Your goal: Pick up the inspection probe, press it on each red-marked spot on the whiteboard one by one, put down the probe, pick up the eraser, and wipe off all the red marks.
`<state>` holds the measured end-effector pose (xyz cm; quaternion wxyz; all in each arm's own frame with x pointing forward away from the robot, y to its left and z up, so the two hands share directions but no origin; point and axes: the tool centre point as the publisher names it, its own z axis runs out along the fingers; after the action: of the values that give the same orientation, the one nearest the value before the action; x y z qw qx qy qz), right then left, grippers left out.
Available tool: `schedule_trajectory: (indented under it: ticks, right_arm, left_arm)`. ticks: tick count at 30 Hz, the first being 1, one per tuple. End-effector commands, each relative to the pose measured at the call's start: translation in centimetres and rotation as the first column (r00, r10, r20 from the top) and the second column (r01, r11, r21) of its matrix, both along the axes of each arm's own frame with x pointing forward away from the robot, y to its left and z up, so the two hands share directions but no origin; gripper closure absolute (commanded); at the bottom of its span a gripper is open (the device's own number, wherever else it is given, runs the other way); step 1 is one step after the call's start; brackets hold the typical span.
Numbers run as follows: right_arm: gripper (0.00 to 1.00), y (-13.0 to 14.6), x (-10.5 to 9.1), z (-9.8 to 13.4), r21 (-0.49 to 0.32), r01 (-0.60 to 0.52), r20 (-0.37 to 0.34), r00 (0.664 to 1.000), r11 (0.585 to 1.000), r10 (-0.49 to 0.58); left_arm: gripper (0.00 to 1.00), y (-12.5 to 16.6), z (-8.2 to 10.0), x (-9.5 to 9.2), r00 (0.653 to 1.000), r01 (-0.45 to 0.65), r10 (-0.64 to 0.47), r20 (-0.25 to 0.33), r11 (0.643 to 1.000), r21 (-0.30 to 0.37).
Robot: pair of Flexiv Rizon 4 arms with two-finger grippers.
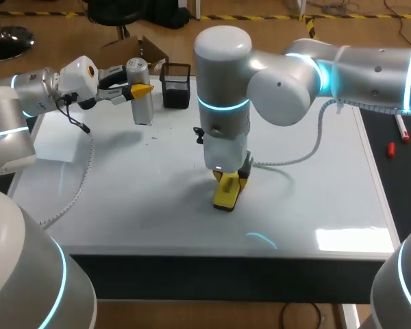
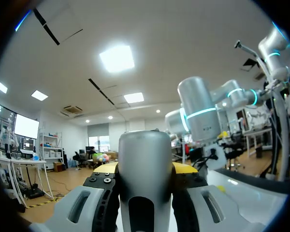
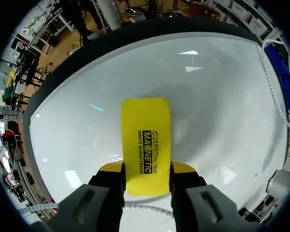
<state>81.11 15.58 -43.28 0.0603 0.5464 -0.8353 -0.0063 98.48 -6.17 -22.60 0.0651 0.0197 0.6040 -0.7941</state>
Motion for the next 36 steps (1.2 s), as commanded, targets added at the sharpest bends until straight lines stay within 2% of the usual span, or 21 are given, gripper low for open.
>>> schedule_trajectory:
  ticks: [1,16,22,26,29,32,36]
  right_arm:
    - [1.0,-1.8,-1.2,-11.1,-0.003,0.015,0.009,1.0,1.0,-0.015]
    - [1.0,-5.5,-1.5,-12.0,-0.041,0.078,-0.006,0.997,0.996,-0.078]
    - [1.0,-6.4,-1.2,-11.6,-0.049,0.088,-0.004,0.996,0.995,-0.088]
    - [1.0,-6.5,-0.5,-10.2,-0.031,0.093,0.033,0.995,0.995,-0.092]
    - [1.0,-6.4,0.3,-7.8,0.0,0.089,0.059,0.994,0.996,-0.089]
    - [1.0,-6.5,1.8,-5.3,0.033,0.077,0.093,0.992,0.996,-0.08]
    - [1.0,-6.4,4.3,-2.3,0.049,-0.002,0.105,0.994,0.999,-0.003]
  left_arm:
    - [1.0,0.0,0.2,-0.1,1.0,-0.004,0.004,0.001,1.0,0.002]
    - [1.0,0.0,0.2,-0.1,1.0,-0.004,0.004,0.001,1.0,0.002]
    - [1.0,0.0,0.2,-0.1,1.0,-0.004,0.004,0.001,1.0,0.002]
    - [1.0,0.0,0.2,-0.1,1.0,-0.004,0.004,0.001,1.0,0.002]
    - [1.0,0.0,0.2,-0.1,1.0,-0.004,0.004,0.001,1.0,0.002]
    - [1.0,0.0,0.2,-0.1,1.0,-0.004,0.004,0.001,1.0,0.002]
    - [1.0,0.0,0.2,-0.1,1.0,-0.004,0.004,0.001,1.0,0.002]
